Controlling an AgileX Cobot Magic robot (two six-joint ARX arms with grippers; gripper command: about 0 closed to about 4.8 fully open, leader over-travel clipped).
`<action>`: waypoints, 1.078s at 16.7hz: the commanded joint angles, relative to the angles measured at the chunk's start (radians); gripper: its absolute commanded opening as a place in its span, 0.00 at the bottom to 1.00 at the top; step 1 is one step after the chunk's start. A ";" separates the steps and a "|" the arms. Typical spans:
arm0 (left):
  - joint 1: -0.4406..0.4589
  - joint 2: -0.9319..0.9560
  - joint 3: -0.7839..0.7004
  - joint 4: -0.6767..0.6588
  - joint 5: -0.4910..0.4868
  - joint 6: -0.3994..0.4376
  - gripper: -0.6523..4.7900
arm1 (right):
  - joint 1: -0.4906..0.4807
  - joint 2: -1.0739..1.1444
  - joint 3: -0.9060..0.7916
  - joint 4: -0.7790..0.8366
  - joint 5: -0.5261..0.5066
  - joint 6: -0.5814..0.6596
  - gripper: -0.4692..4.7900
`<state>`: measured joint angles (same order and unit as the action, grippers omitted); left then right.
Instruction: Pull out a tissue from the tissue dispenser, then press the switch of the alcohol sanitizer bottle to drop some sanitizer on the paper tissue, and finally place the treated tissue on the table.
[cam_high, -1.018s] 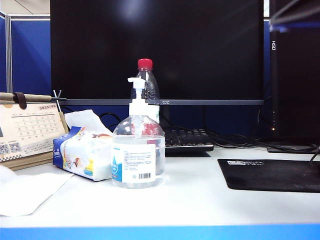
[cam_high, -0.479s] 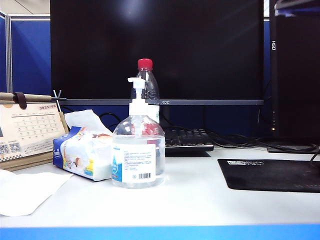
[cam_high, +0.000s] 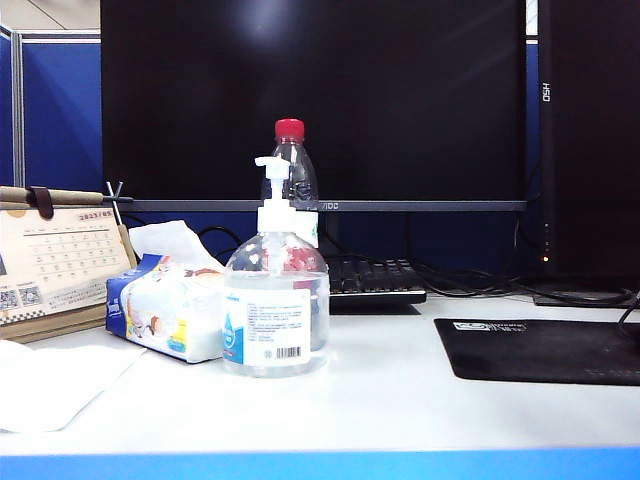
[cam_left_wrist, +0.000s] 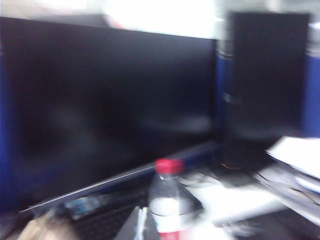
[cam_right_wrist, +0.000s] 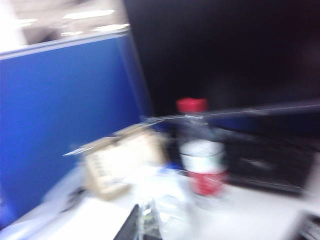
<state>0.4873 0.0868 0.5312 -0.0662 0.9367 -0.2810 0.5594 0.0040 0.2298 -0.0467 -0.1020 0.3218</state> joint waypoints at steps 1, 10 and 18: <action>0.005 -0.082 -0.010 -0.406 -0.047 0.111 0.11 | -0.002 0.002 -0.002 -0.122 0.081 0.031 0.09; -0.170 -0.082 -0.217 -0.415 0.087 -0.083 0.11 | 0.005 -0.001 -0.156 -0.155 -0.058 0.118 0.09; -0.622 -0.077 -0.509 -0.079 -0.278 -0.357 0.17 | 0.036 -0.001 -0.224 -0.114 -0.178 0.283 0.09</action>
<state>-0.0925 0.0128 0.0399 -0.2226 0.7158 -0.6121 0.5838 0.0040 0.0090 -0.1516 -0.2596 0.5976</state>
